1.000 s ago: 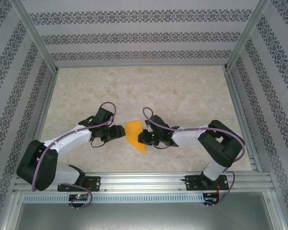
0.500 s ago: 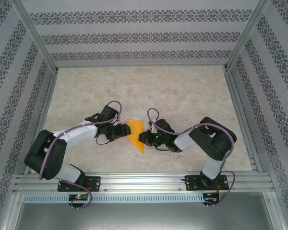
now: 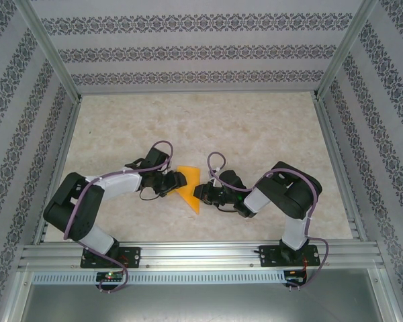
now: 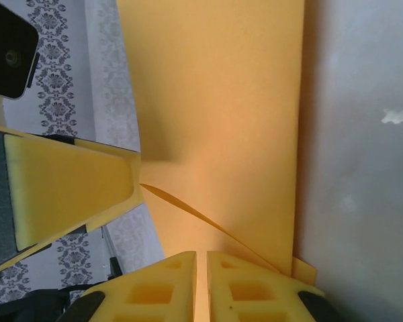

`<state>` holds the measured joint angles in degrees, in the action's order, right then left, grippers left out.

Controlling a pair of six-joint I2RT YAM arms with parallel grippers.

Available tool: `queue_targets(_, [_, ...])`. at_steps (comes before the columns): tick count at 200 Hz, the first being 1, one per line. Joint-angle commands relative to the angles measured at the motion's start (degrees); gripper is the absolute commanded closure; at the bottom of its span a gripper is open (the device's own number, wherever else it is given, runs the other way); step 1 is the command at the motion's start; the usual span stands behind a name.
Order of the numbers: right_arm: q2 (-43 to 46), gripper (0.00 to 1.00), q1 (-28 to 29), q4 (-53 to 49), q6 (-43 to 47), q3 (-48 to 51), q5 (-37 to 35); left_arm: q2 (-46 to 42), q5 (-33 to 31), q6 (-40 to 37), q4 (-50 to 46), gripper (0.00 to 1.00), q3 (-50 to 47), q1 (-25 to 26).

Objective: Fold a paper plane with a square sheet of paper (pick it up from the middle)
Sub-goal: Fold the wing for the fifth time at the center of the table.

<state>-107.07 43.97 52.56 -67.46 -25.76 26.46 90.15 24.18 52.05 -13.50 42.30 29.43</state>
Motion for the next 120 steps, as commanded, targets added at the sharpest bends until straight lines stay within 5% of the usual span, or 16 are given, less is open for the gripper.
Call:
queue_targets(1, [-2.53,0.86,-0.49,-5.80,0.50,1.64,-2.38,1.98,2.04,1.56,5.07,0.44,1.00,0.72])
queue_targets(51, [-2.18,0.85,-0.71,-8.66,1.32,1.26,-2.99,2.90,3.84,1.61,7.76,0.56,1.25,0.76])
queue_targets(120, [-1.80,0.82,-0.99,-14.55,2.98,-1.41,-2.56,1.28,2.41,1.22,8.63,0.84,-1.06,0.72])
